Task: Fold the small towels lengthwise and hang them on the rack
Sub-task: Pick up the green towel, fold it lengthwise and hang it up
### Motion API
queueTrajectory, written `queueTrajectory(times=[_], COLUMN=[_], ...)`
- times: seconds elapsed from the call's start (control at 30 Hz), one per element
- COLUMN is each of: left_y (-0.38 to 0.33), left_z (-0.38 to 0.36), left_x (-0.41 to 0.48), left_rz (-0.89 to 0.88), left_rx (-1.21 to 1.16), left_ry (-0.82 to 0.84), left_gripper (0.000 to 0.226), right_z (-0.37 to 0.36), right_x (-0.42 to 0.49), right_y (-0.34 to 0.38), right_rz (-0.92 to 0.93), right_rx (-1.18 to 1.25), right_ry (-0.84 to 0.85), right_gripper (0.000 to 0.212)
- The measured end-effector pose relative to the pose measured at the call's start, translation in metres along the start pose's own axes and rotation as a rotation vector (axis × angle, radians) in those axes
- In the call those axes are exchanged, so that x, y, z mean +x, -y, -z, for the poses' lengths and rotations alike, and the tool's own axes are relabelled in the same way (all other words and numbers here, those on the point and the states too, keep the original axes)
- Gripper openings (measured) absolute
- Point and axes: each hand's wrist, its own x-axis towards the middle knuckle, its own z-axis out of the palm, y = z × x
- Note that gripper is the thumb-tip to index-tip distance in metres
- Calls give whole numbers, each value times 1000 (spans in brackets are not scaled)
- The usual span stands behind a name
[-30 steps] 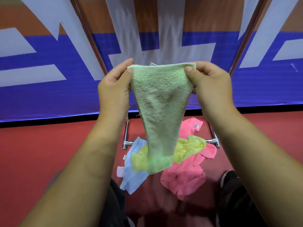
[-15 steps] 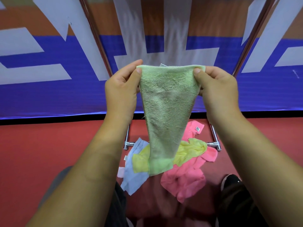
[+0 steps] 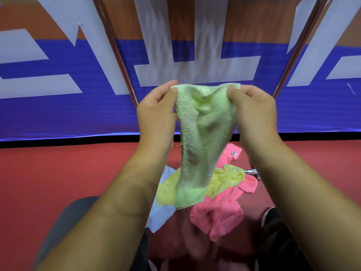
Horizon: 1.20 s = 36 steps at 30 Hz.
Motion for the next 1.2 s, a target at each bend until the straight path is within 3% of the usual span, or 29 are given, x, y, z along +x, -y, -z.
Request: queueTrajectory(times=[0.2, 0.33, 0.5, 0.7, 0.83, 0.93, 1.07, 1.2], left_y=[8, 7, 2, 0, 3, 9, 22, 25], left_z=[11, 9, 2, -10, -6, 8, 22, 23], left_x=[17, 12, 4, -20, -13, 11, 29, 27], left_rz=[181, 204, 154, 6, 5, 125, 395, 427], left_rx=[-6, -63, -75, -8, -15, -37, -141, -146], left_ry=[-72, -56, -41, 47, -10, -117, -135, -125], left_gripper=[24, 21, 23, 18, 20, 24, 12, 8], right_z=[0, -1, -6, -17, -19, -16, -16, -18], right_x=[6, 5, -7, -31, -27, -9, -2, -4], right_y=[-6, -7, 0, 6, 5, -2, -12, -19], right_rz=[-94, -86, 53, 158, 62, -132, -317, -352], right_rx=[3, -12, -93, -75, -16, 47, 109, 61], right_ry=[-7, -14, 3, 53, 34, -13, 12, 19], right_gripper=[28, 33, 18, 13, 16, 22, 26, 17])
